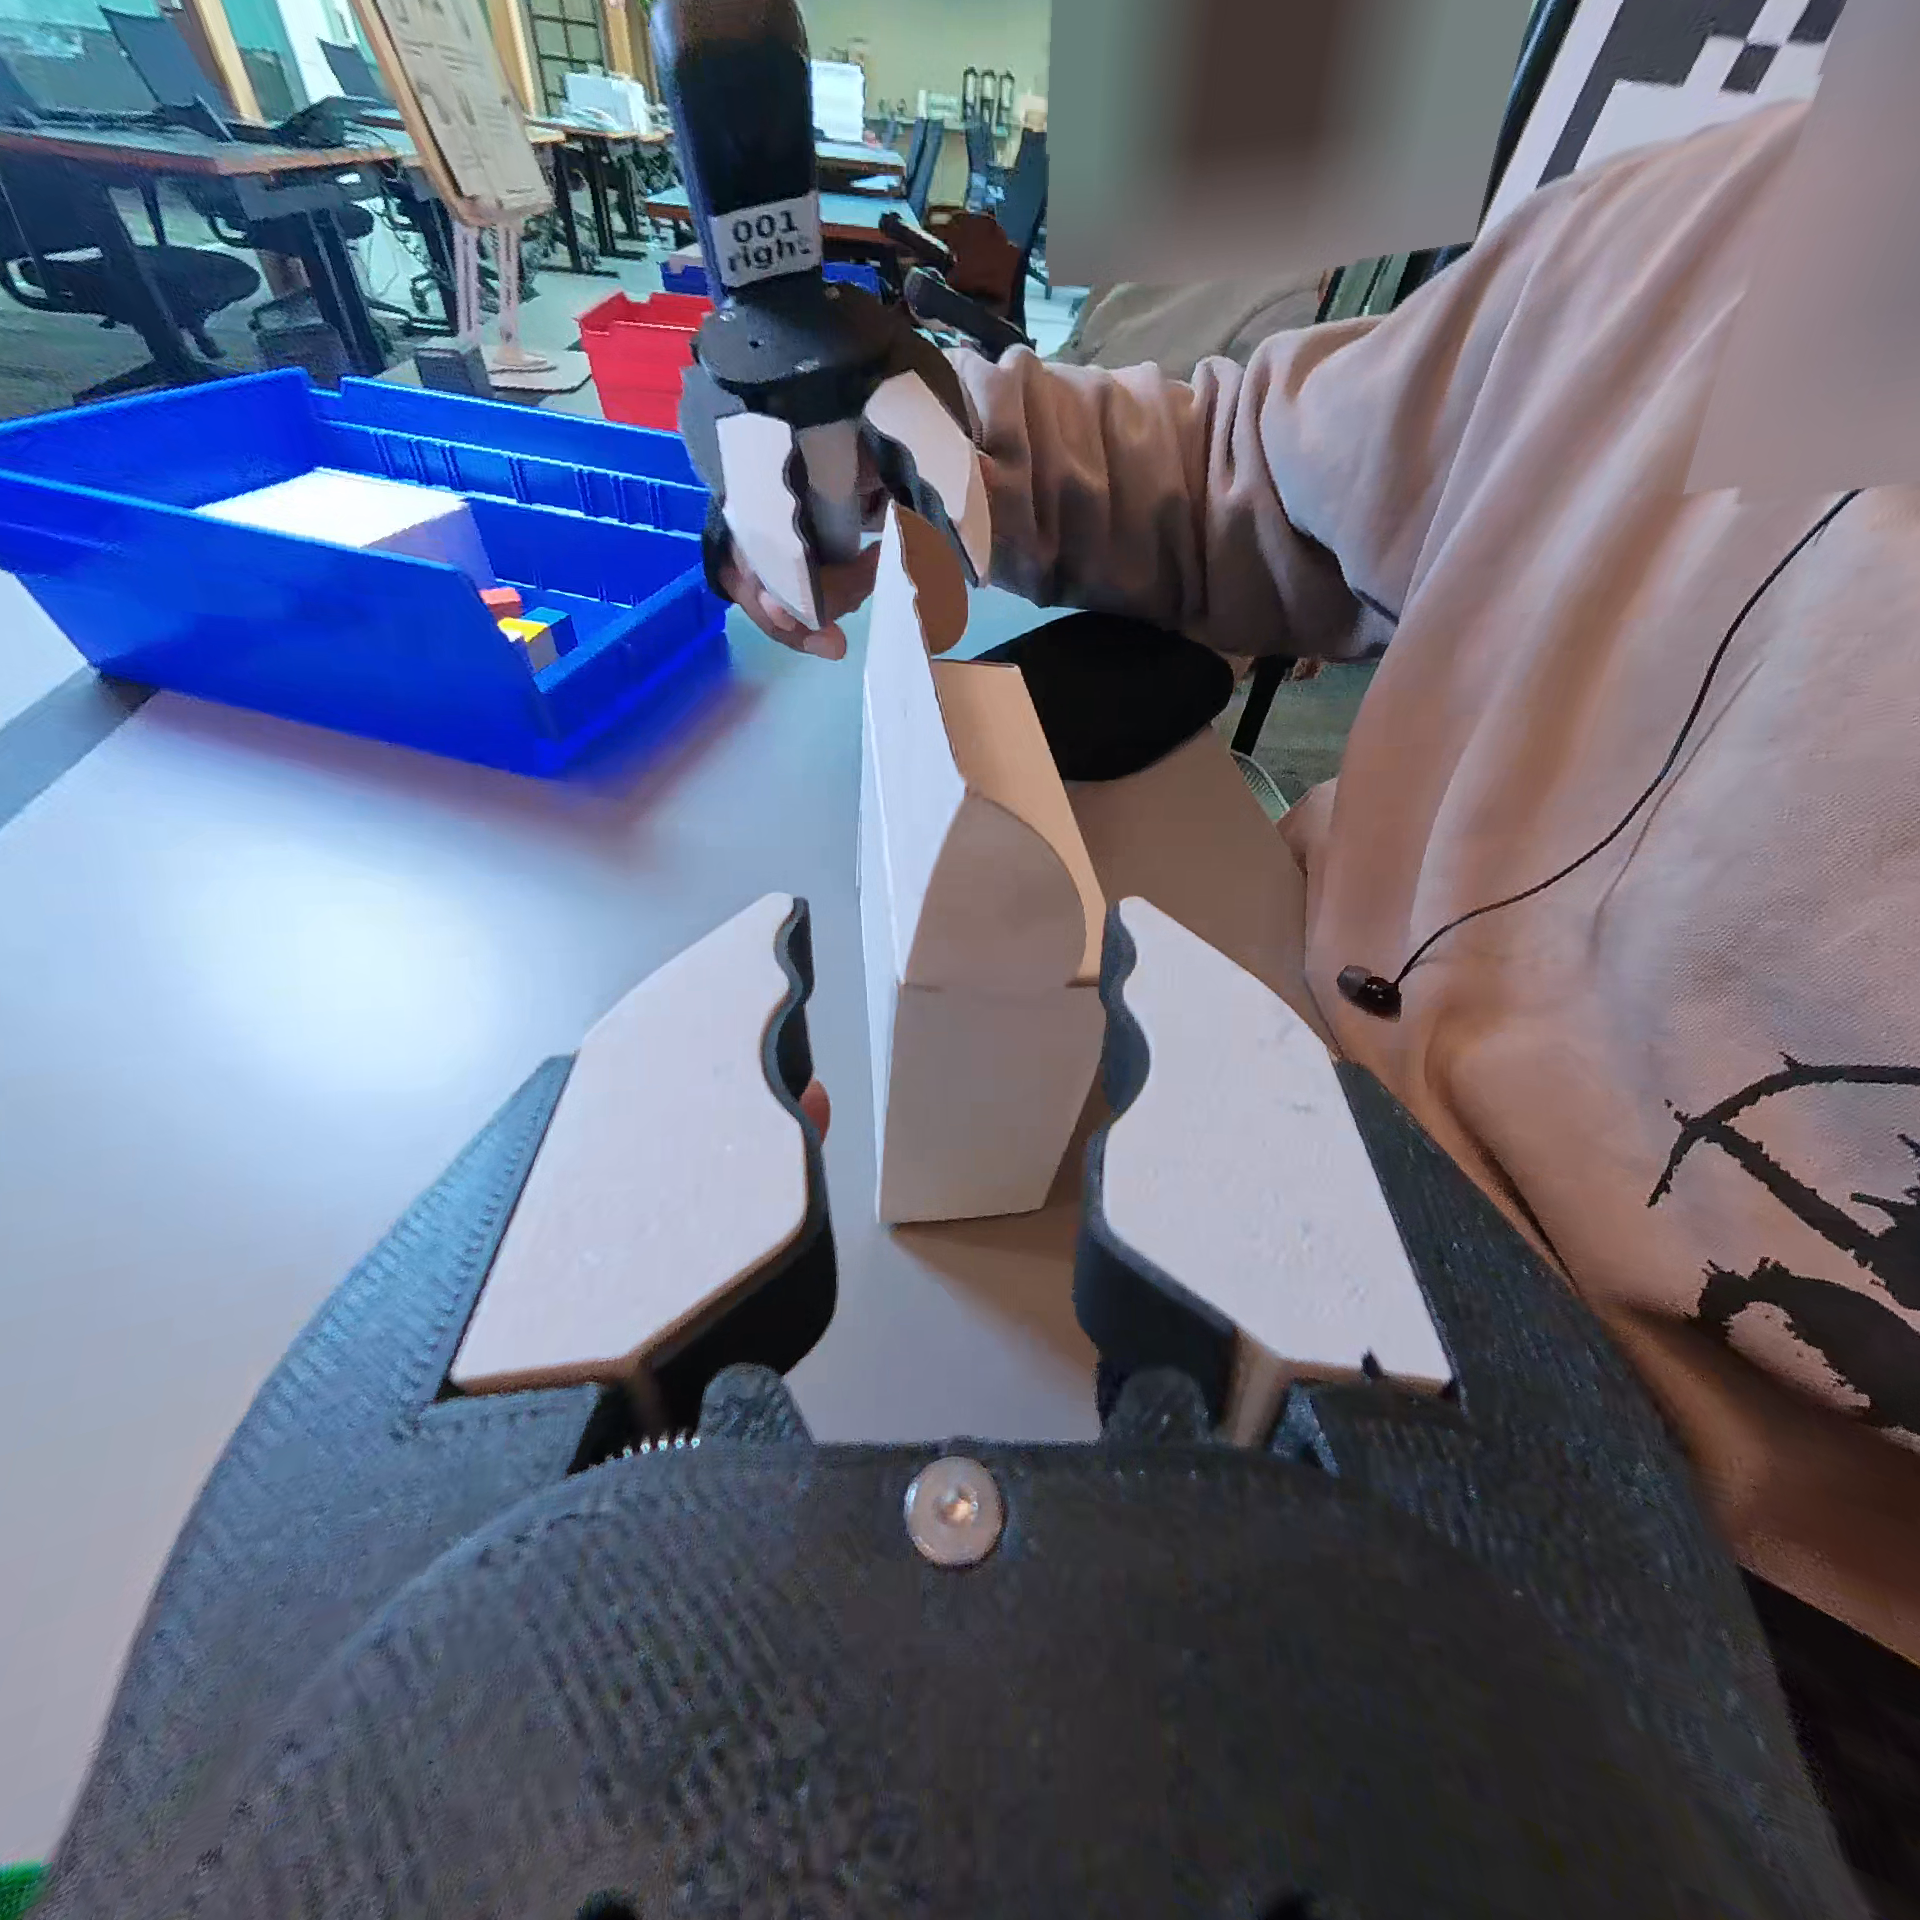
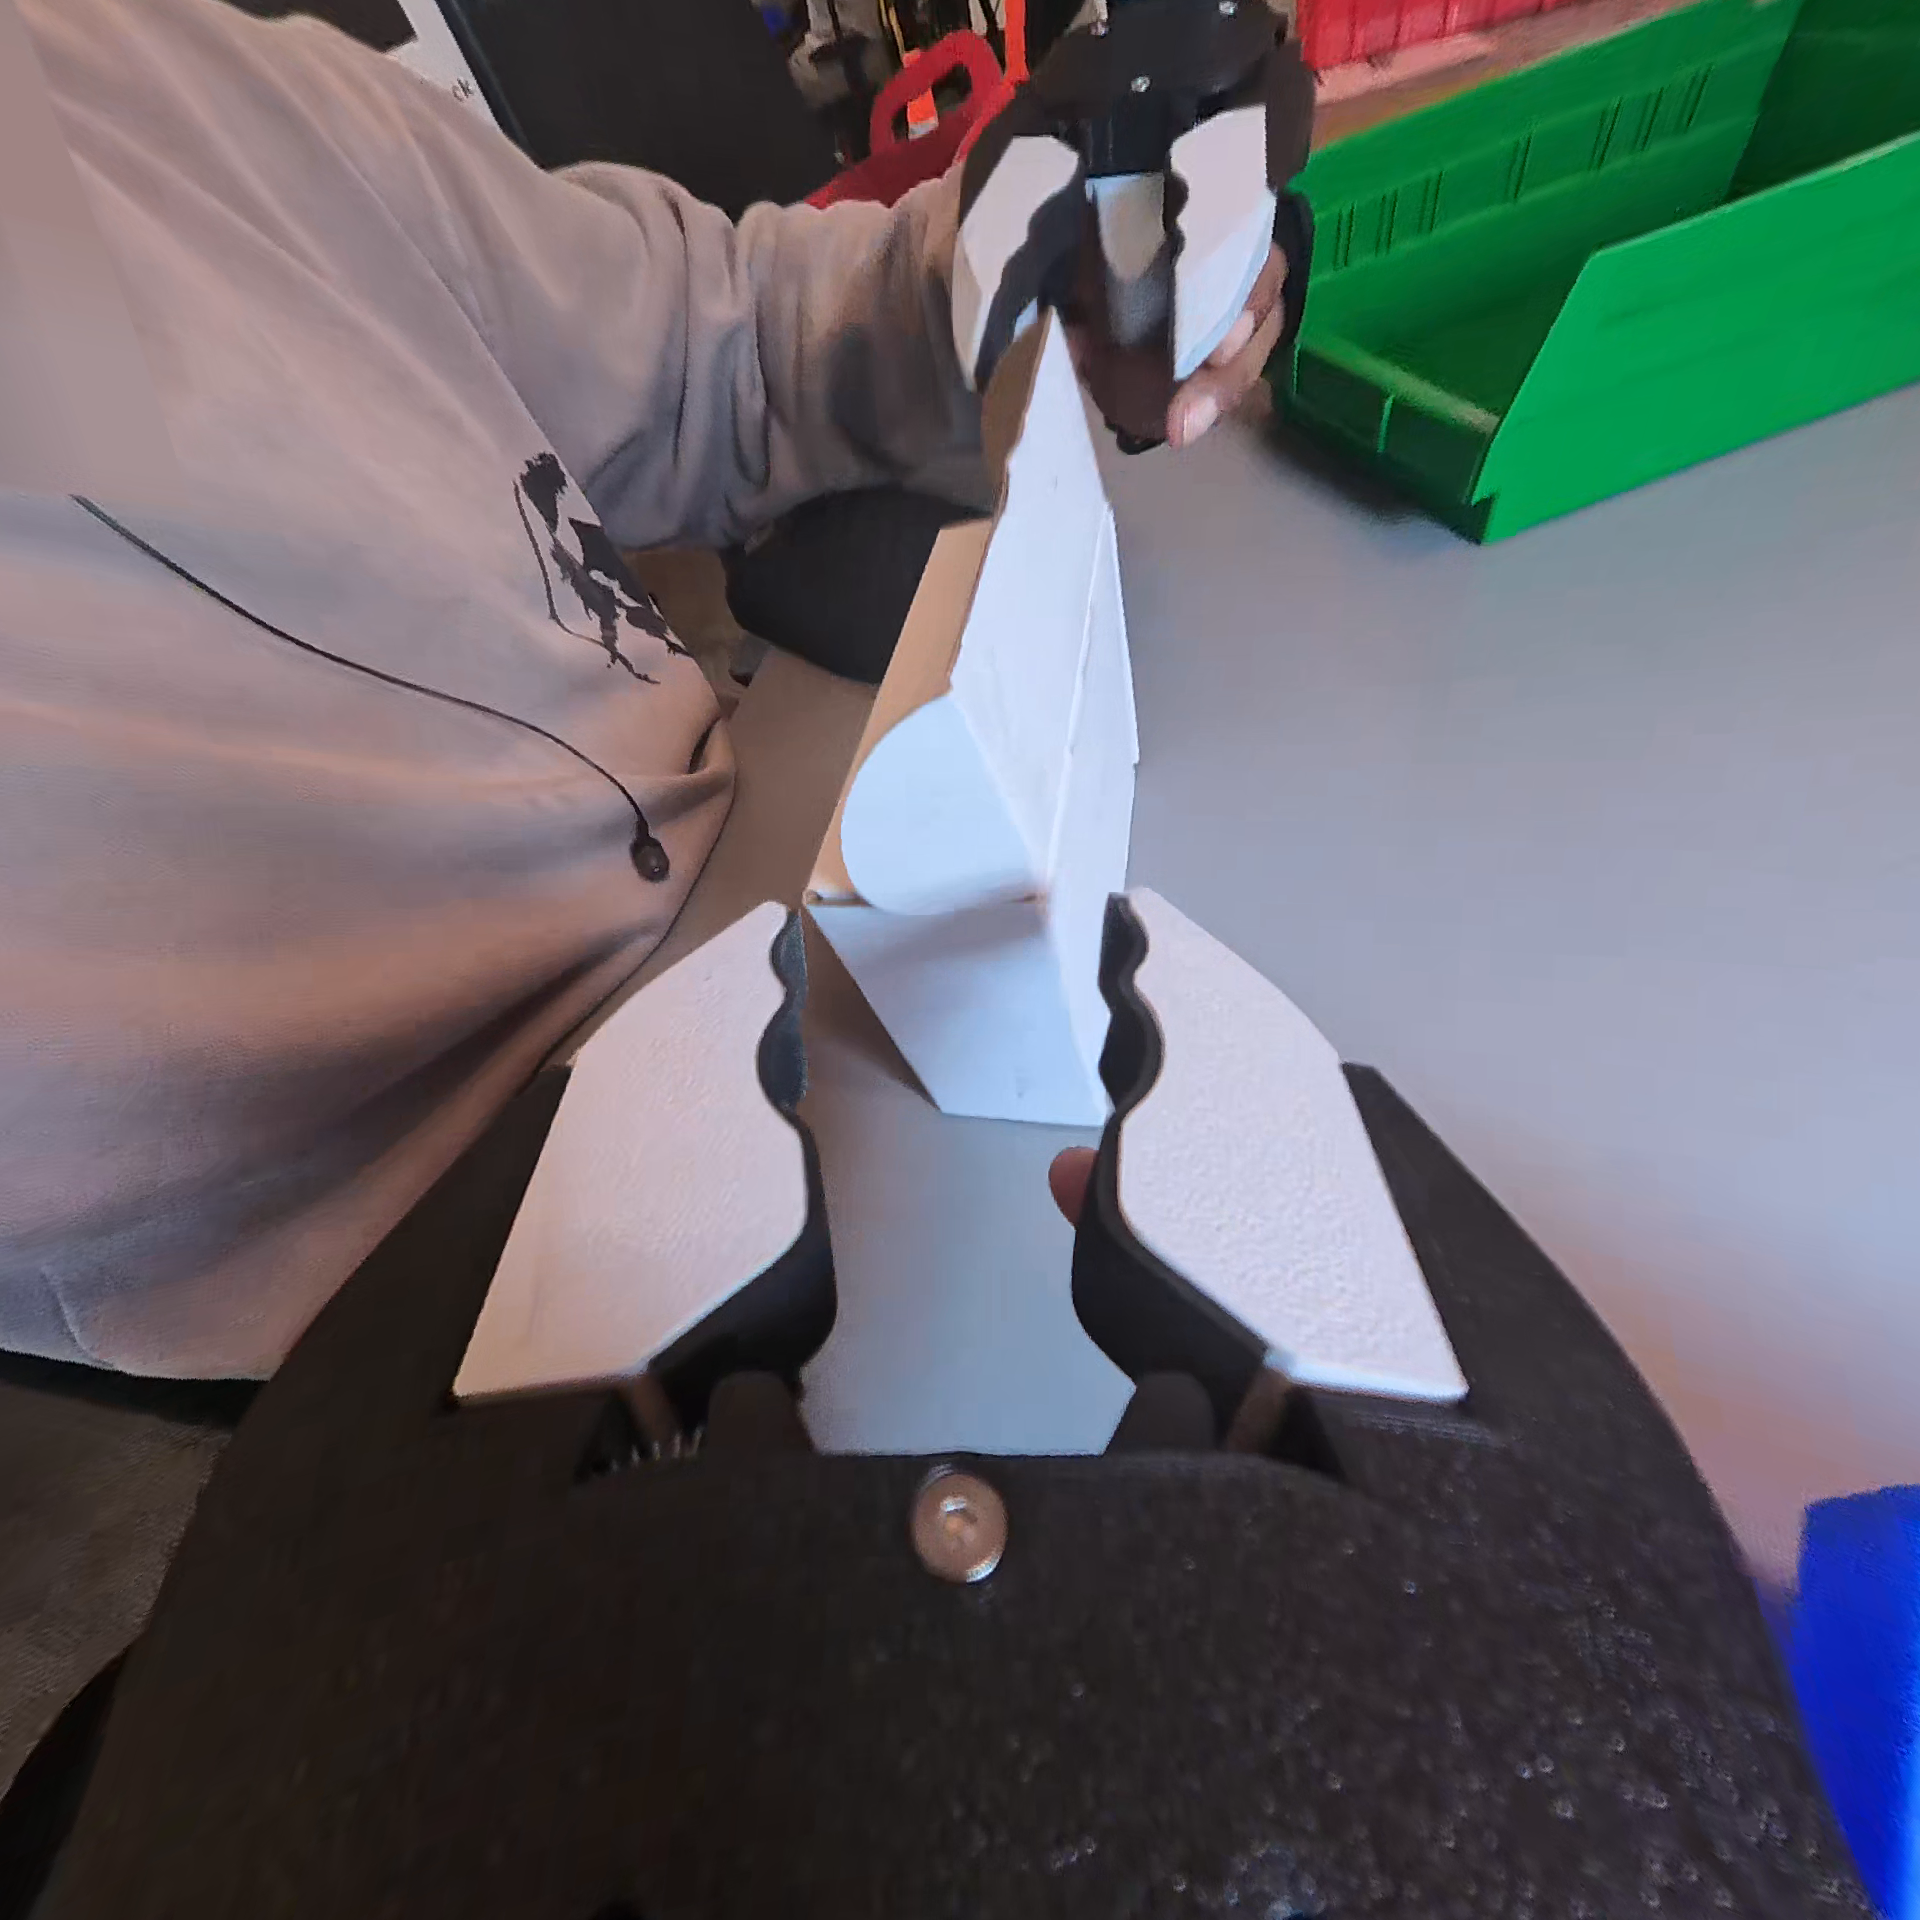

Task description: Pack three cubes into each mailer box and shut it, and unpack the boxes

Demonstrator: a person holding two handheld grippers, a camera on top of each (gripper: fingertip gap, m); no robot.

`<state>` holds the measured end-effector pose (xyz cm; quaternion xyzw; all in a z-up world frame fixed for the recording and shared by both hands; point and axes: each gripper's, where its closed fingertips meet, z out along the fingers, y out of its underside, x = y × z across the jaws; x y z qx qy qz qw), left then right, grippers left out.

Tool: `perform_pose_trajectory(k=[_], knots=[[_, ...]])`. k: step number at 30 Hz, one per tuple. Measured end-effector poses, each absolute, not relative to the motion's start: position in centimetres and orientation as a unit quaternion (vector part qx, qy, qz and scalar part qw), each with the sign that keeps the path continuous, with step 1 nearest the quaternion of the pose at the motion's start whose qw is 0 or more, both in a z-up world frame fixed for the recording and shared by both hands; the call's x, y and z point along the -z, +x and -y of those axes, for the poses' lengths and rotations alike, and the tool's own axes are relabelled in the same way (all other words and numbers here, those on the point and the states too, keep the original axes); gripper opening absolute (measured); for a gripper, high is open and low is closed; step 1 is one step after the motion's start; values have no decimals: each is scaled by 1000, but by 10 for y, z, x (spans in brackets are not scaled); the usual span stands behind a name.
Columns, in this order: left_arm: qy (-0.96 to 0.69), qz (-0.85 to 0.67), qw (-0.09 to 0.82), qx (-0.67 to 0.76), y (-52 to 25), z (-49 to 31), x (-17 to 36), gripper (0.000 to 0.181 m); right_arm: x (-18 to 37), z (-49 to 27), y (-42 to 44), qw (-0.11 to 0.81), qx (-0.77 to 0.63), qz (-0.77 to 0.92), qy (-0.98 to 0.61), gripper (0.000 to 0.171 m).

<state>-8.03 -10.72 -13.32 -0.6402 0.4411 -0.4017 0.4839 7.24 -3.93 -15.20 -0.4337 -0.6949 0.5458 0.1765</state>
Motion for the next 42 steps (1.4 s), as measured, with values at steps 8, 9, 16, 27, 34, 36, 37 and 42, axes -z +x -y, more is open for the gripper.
perform_pose_trajectory(k=[8,9,16,27,34,36,37,42], knots=[[-621,-481,464,411,-48,104,136,35,146,52,56,167,-547,711,-410,37],[-624,-478,467,406,-47,102,136,34,145,52,54,169,-548,708,-413,36],[-630,-488,493,349,-46,99,136,32,145,50,52,177,-555,683,-441,35],[-619,-533,507,277,-45,107,139,31,147,59,57,248,-490,725,-415,35],[-620,-531,499,291,-47,105,141,31,150,59,57,249,-483,732,-411,35],[-620,-535,496,289,-48,106,142,31,151,60,56,258,-470,739,-407,35],[-618,-540,497,282,-48,106,143,31,152,59,55,265,-460,744,-405,35],[-620,-561,499,228,-49,107,148,32,154,60,55,297,-415,761,-402,35]])
